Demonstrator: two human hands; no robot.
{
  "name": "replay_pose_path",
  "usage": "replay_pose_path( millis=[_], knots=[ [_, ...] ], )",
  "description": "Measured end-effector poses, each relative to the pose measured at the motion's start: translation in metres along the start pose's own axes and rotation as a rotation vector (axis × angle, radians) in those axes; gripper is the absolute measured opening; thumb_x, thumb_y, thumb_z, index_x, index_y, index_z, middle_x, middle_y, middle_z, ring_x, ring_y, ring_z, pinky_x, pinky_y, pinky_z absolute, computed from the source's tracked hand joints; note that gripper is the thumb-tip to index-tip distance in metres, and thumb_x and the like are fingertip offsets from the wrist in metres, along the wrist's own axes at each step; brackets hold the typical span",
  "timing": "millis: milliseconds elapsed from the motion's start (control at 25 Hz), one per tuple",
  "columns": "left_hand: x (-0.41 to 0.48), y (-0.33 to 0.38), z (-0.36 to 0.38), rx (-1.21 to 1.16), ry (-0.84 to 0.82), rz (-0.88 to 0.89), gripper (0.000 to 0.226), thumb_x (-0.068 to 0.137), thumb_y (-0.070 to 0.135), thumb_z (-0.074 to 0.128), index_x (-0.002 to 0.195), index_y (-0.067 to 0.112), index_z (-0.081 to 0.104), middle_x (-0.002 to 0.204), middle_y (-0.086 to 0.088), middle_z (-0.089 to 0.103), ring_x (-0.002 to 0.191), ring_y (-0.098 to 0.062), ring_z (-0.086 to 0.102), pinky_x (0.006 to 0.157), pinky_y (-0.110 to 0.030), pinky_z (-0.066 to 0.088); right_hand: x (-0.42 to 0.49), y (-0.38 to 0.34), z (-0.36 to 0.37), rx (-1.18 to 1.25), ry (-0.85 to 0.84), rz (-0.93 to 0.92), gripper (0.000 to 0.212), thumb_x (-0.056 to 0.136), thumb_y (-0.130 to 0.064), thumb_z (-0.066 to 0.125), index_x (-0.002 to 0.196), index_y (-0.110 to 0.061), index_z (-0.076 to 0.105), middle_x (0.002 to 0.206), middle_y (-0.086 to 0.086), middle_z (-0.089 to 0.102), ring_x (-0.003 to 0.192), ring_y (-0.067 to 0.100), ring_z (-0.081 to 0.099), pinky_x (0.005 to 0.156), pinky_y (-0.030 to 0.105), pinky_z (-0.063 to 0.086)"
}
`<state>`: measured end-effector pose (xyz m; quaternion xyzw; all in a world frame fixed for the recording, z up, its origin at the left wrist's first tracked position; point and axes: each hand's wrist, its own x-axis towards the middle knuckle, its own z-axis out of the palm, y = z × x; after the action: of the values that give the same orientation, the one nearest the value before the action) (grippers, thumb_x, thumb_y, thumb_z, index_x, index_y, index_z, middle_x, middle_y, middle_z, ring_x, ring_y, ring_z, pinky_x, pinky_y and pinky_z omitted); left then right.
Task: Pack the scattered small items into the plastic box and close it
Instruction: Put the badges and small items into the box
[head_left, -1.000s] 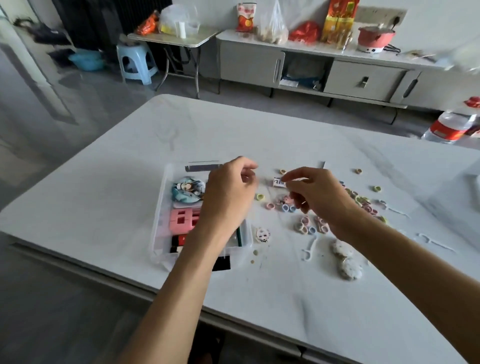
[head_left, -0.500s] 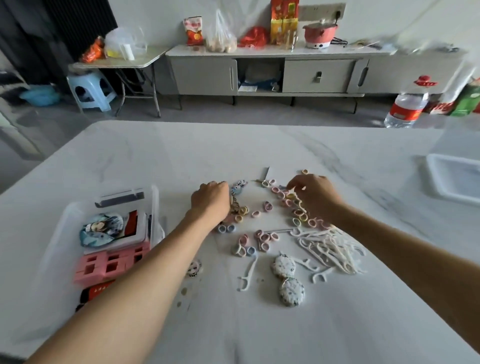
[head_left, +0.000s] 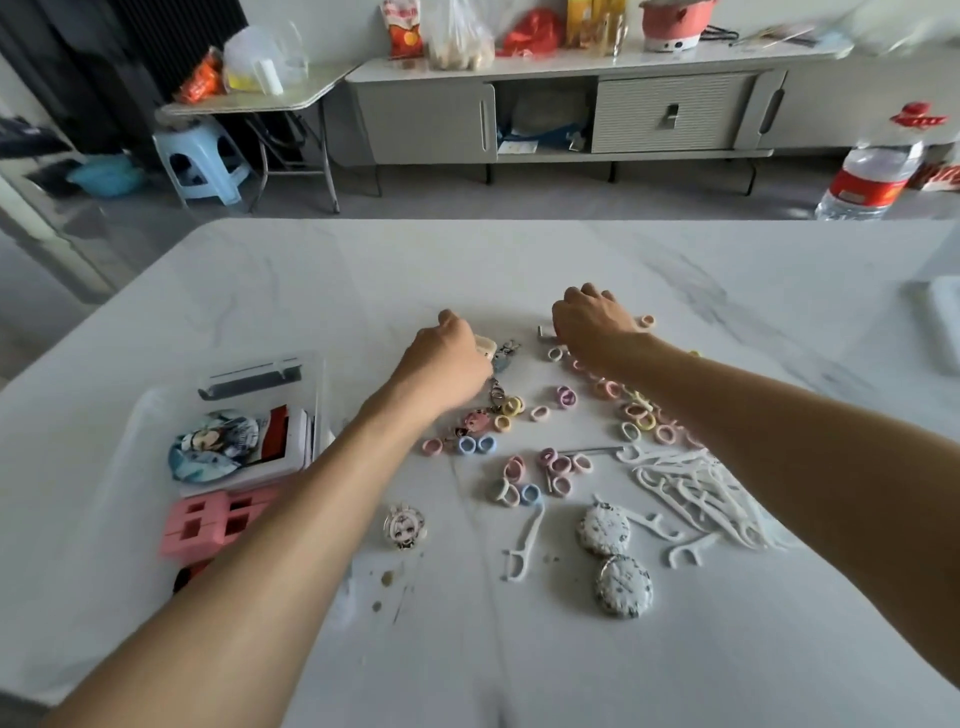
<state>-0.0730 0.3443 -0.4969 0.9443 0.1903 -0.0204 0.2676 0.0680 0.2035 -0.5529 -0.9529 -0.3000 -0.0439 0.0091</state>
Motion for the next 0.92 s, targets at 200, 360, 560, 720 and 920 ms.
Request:
replay_pose_path(
  millis=[200,360,560,720,920],
  knots=[
    [-0.069,0.0,-0.001,-0.733,-0.081,-0.037,0.028,0.087,0.003,0.064,0.109,0.019,0.055,0.107,-0.013,0.067,0.058,-0.016,0.07,0.04,-0.016,0.044,-0.079,-0.007,-0.026,0.429,0.101,0.055,0.009,0.094,-0.013,0.055,0.103,-0.013,0.058,0.086,0.008,0.067,0.068,0.023,0.059,0.056,0.03,0.045],
    [-0.115,-0.009,0.015,-0.911,-0.028,-0.073,0.022,0.084,0.002,0.07,0.096,0.015,0.058,0.101,-0.017,0.068,0.063,-0.023,0.071,0.052,-0.028,0.055,-0.159,-0.008,-0.016,0.494,0.108,0.052,0.016,0.077,-0.015,0.078,0.092,-0.014,0.074,0.085,0.002,0.072,0.07,0.009,0.06,0.064,0.02,0.046],
    [-0.127,-0.013,0.041,-0.845,-0.08,-0.161,0.015,0.085,0.009,0.066,0.095,0.016,0.056,0.088,-0.009,0.071,0.057,-0.018,0.07,0.042,-0.019,0.041,-0.156,-0.013,0.004,0.398,0.142,0.14,0.011,0.08,-0.019,0.076,0.088,-0.012,0.074,0.088,0.003,0.07,0.079,0.016,0.06,0.072,0.03,0.05],
    [-0.119,-0.016,0.038,-0.954,-0.076,-0.191,0.019,0.084,0.0,0.056,0.098,0.013,0.053,0.076,-0.008,0.064,0.051,-0.018,0.067,0.047,-0.024,0.051,-0.156,-0.017,0.009,0.286,0.108,0.14,0.009,0.085,-0.021,0.072,0.083,-0.013,0.069,0.089,0.0,0.068,0.076,0.015,0.06,0.069,0.033,0.053],
    [-0.121,-0.018,0.036,-0.976,-0.091,-0.174,0.02,0.085,-0.004,0.055,0.099,0.011,0.055,0.077,-0.007,0.064,0.049,-0.014,0.06,0.046,-0.023,0.051,-0.174,-0.018,-0.01,0.064,0.314,0.115,0.011,0.083,-0.028,0.072,0.082,-0.018,0.069,0.089,-0.005,0.067,0.083,0.022,0.061,0.055,0.026,0.033]
  ],
)
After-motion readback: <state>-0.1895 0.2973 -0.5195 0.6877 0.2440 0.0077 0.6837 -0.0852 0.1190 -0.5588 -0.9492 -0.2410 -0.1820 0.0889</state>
